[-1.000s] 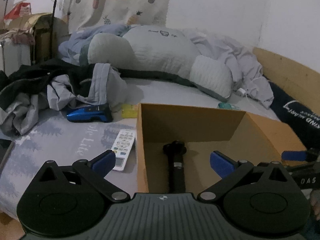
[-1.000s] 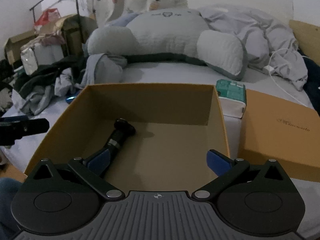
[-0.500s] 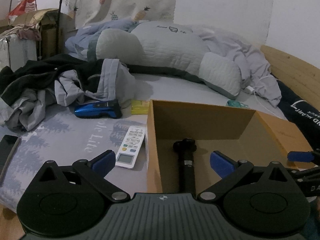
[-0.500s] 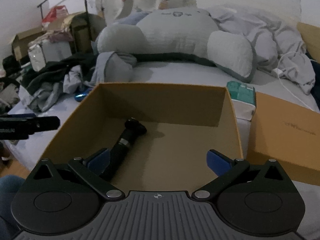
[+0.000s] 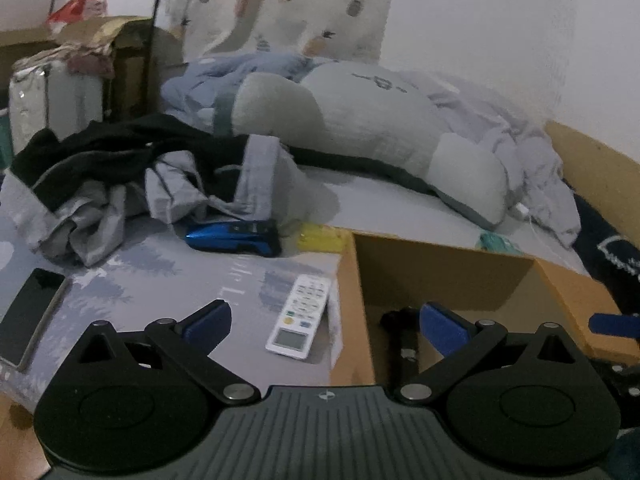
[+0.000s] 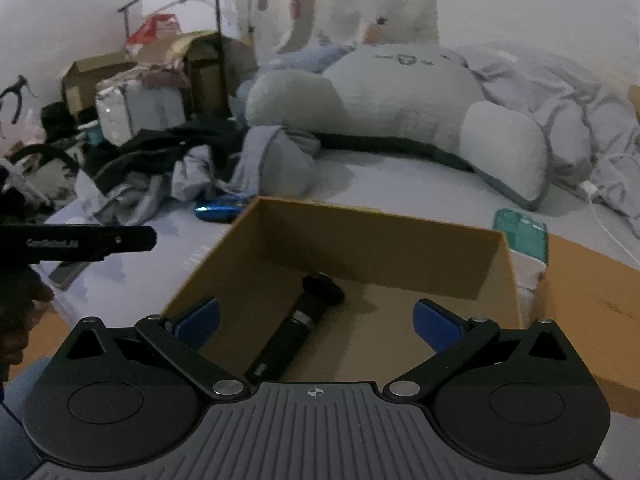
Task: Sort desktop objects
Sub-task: 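Withdraw the left tool upward away from the box, then move the right tool toward the blue Philips shaver by the clothes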
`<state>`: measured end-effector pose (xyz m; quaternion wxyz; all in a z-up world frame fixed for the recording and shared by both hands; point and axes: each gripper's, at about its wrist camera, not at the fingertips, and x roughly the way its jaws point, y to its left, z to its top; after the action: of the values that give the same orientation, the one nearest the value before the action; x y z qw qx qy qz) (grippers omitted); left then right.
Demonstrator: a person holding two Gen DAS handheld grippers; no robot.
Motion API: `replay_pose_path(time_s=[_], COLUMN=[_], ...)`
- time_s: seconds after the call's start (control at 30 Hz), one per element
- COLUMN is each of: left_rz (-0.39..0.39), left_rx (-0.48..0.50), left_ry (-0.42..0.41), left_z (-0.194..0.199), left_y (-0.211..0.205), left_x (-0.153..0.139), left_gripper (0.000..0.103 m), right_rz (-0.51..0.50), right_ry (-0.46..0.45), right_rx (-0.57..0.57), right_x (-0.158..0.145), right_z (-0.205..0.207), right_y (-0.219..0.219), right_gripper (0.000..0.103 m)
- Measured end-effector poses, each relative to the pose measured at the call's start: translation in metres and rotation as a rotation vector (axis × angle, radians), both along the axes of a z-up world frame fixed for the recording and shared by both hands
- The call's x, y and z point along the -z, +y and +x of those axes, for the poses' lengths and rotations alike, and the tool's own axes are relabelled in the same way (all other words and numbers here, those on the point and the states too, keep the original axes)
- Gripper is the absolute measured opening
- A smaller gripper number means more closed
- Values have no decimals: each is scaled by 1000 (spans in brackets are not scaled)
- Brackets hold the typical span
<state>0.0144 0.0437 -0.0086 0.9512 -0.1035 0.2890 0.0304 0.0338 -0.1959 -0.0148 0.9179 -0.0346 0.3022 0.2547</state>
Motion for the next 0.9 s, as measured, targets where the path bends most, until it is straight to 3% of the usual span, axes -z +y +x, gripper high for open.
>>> replay_pose_path(time_s=[0.33, 0.9], left_rz=[30, 77], left_rx=[-89, -314], left_ry=[-4, 14], left_z=[3, 2], left_y=[32, 102], left_x=[-4, 3], left_gripper=[103, 103], right_rz=[69, -5], right_ry=[-9, -19], right_rx=[-71, -223], right_x=[-23, -44], right_z=[24, 86], right_y=[43, 142], right_gripper=[103, 103])
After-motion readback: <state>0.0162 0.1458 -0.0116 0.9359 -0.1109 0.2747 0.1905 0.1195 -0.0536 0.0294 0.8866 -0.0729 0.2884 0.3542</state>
